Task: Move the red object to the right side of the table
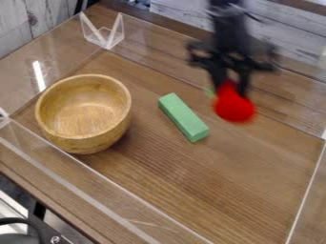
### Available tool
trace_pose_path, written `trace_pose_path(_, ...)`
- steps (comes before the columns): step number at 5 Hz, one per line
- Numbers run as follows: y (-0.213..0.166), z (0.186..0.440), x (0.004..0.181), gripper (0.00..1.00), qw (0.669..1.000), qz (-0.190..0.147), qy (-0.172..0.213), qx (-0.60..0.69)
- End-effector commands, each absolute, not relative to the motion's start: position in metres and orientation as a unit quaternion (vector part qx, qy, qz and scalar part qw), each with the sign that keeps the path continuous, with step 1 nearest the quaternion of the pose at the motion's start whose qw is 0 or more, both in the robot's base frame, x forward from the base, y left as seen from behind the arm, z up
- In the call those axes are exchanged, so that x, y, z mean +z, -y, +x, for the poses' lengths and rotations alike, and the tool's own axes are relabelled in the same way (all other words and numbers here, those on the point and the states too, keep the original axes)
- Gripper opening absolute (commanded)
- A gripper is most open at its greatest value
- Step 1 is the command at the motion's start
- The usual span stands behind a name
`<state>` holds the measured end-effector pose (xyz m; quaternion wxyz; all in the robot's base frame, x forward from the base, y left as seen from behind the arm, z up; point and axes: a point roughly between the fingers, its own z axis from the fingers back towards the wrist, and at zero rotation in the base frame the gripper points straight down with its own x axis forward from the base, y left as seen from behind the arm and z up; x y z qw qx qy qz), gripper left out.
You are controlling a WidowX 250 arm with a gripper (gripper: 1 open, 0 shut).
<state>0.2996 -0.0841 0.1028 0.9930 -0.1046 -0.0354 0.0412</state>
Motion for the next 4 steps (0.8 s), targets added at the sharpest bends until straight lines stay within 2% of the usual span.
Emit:
trace_pose_path(1,0.105,0.299,0.106,0.00,0.994,-0.098,0.049,0.023)
trace_pose_path(4,0.112,0.293,0.076,0.00,0.996,-0.080,0.023,0.022)
